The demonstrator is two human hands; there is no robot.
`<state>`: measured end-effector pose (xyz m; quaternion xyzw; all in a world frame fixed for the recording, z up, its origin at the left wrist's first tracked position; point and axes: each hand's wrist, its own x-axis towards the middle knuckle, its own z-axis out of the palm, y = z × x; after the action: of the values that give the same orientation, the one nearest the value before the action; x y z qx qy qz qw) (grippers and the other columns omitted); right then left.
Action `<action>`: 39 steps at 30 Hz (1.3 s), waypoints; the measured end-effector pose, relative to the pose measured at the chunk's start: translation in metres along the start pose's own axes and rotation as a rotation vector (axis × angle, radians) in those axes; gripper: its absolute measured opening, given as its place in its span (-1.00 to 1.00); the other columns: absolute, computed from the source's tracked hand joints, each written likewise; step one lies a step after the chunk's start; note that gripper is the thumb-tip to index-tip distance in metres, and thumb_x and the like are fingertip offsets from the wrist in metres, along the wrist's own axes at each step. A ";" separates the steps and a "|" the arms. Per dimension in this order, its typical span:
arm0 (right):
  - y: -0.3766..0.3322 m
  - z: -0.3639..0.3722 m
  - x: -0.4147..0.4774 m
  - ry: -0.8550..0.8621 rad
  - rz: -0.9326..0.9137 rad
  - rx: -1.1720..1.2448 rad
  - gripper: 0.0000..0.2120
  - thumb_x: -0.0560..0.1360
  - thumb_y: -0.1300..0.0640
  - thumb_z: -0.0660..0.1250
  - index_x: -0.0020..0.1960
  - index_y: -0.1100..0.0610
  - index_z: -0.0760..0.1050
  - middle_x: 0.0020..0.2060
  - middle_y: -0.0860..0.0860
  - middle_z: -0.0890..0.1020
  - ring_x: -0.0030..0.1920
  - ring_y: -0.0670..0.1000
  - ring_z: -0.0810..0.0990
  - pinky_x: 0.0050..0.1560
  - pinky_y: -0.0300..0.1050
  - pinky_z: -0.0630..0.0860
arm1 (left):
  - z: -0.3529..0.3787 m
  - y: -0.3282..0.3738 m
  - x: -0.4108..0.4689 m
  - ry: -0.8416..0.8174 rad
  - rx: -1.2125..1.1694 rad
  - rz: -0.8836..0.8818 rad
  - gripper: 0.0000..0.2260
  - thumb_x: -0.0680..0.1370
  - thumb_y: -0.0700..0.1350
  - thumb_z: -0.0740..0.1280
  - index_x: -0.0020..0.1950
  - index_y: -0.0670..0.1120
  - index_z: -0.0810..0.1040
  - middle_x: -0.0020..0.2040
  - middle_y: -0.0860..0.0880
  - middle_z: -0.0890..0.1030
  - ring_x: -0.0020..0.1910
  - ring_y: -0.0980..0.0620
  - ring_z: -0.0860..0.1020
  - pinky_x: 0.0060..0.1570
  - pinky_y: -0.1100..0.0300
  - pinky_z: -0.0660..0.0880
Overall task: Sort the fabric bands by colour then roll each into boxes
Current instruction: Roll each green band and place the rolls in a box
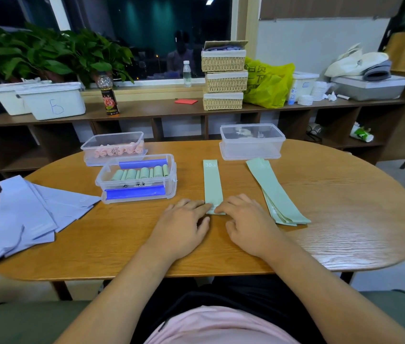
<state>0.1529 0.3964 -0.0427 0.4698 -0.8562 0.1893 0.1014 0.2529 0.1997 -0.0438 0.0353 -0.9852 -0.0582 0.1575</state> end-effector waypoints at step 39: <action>0.018 0.007 0.038 0.029 0.023 -0.019 -0.72 0.58 0.10 0.27 0.27 -0.12 0.50 0.08 -0.26 0.43 0.09 -0.17 0.33 0.06 -0.10 0.36 | -0.002 -0.006 0.030 -0.038 -0.209 -0.099 -0.58 0.66 0.11 0.26 0.54 0.19 0.43 0.42 0.19 0.52 0.41 0.10 0.39 0.43 0.01 0.37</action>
<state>0.1172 0.3737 -0.0401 0.4562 -0.8617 0.1893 0.1161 0.2251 0.1913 -0.0337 0.0660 -0.9737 -0.1688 0.1384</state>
